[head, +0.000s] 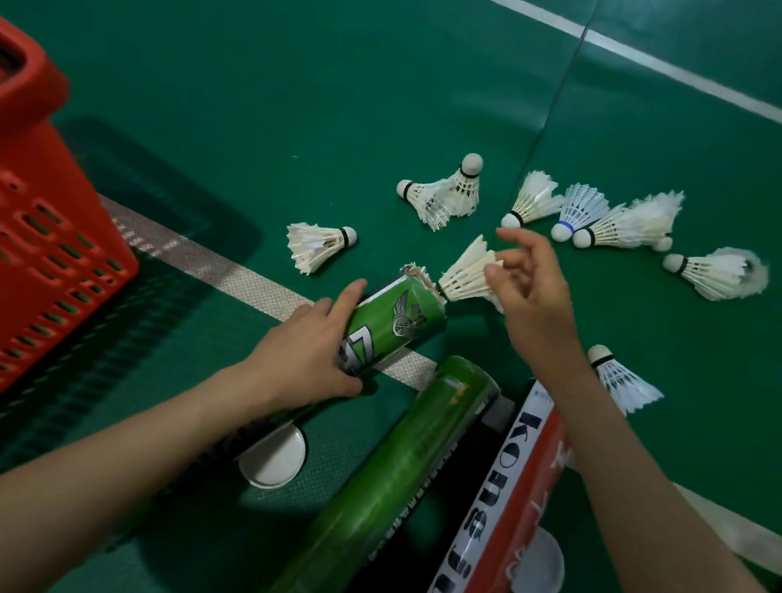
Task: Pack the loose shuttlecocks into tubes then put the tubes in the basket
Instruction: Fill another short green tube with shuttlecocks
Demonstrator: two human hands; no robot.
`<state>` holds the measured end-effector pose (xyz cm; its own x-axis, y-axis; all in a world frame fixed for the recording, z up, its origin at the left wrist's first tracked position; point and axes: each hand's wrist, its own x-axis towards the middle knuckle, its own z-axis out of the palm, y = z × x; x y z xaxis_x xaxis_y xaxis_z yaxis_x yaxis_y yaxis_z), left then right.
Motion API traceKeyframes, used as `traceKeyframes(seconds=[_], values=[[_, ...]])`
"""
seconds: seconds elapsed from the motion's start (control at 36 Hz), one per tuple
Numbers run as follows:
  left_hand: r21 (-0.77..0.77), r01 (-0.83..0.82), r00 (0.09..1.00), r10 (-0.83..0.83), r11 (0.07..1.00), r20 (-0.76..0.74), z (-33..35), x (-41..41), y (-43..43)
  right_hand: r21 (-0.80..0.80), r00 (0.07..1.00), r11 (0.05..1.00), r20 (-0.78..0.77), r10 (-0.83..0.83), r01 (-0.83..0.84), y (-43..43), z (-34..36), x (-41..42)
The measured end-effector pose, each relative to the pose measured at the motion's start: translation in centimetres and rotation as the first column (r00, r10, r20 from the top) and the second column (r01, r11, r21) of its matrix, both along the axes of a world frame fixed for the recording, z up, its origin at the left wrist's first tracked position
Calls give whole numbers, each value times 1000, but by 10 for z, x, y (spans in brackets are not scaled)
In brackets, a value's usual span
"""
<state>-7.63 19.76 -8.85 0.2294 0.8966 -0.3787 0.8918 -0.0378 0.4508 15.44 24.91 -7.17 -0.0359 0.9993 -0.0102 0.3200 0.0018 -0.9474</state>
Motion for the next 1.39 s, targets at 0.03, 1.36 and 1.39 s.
traceKeyframes(seconds=[0.03, 1.36, 1.39], values=[[5, 13, 1000, -13, 1000, 8, 3, 1, -3, -23, 1000, 1000, -21, 6, -7, -5, 3, -1], [-2, -44, 994, 44, 999, -99, 5, -4, 15, -323, 975, 942, 164, 150, -91, 36, -12, -41], [-3, -59, 994, 59, 998, -94, 3, -6, 17, -318, 965, 944, 204, 164, -93, 46, -16, -43]])
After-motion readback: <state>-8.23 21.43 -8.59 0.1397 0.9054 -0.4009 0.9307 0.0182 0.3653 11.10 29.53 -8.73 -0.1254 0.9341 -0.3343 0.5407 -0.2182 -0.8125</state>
